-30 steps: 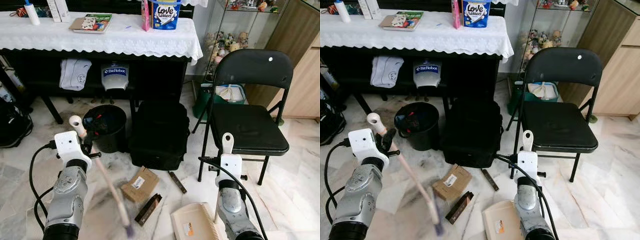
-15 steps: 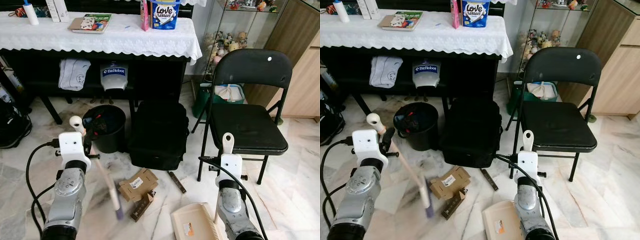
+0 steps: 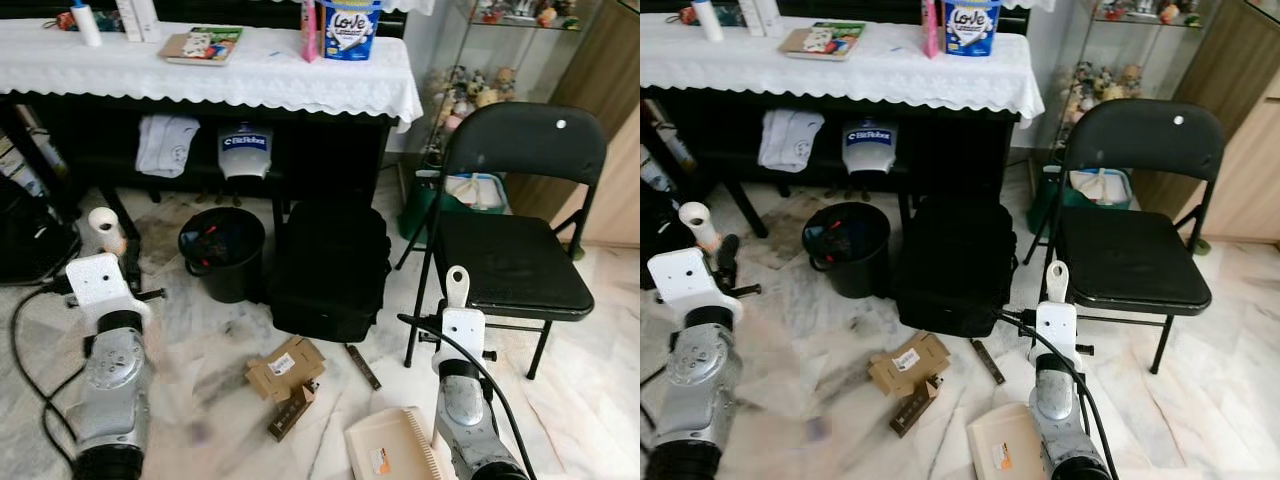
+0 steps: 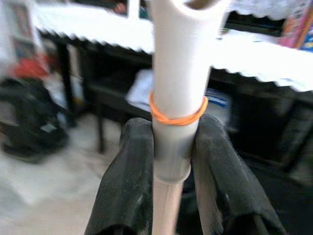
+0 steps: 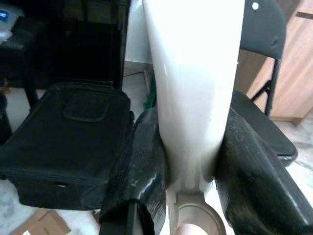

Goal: Sweep floor

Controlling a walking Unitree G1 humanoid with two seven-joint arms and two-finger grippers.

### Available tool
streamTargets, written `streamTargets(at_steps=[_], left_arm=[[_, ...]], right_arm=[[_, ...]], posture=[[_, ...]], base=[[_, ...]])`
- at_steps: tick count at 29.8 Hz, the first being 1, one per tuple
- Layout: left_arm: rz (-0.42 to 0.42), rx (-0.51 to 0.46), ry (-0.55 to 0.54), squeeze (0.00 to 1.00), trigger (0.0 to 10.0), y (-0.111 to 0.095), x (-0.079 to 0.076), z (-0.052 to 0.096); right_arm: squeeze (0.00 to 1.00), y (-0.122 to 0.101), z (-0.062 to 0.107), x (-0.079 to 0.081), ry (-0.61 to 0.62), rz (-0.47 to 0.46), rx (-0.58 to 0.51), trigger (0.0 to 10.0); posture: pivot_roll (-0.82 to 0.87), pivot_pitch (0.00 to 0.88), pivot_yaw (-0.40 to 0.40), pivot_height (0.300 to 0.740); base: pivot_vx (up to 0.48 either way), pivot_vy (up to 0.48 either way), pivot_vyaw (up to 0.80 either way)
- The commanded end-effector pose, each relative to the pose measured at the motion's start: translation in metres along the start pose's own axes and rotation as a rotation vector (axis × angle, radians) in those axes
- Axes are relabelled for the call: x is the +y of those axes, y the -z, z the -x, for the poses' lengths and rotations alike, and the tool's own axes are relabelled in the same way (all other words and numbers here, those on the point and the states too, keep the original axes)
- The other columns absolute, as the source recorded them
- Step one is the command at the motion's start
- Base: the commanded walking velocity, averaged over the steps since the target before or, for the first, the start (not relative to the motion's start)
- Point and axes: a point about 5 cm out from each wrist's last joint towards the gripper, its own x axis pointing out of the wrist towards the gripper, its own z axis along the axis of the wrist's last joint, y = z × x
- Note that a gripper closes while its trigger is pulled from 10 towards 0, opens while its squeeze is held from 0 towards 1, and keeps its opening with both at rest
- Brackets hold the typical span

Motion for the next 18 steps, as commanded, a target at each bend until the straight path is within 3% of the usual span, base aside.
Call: streamTargets(at_steps=[1, 8, 18], left_arm=[[0.047, -0.074, 0.001, 0.0, 10.0, -0.019, 0.0, -0.008], [0.078, -0.104, 0.018, 0.0, 10.0, -0.024, 0.0, -0.009], [0.162, -0.013, 0.142, 0.0, 10.0, -0.015, -0.016, -0.007]], right_arm=[[0.0, 0.001, -0.001, -0.002, 0.007, 0.008, 0.007, 10.0], [0.0, 0.001, -0.001, -0.003, 0.008, 0.007, 0.007, 10.0], [0.0, 0.001, -0.001, -0.003, 0.005, 0.007, 0.008, 10.0]], posture=[[0.08, 0.091, -0.041, 0.74], [0.08, 0.097, -0.04, 0.74], [0.08, 0.099, -0.041, 0.74]], base=[[0.0, 0.0, 0.0], [0.0, 0.0, 0.0], [0.0, 0.0, 0.0]])
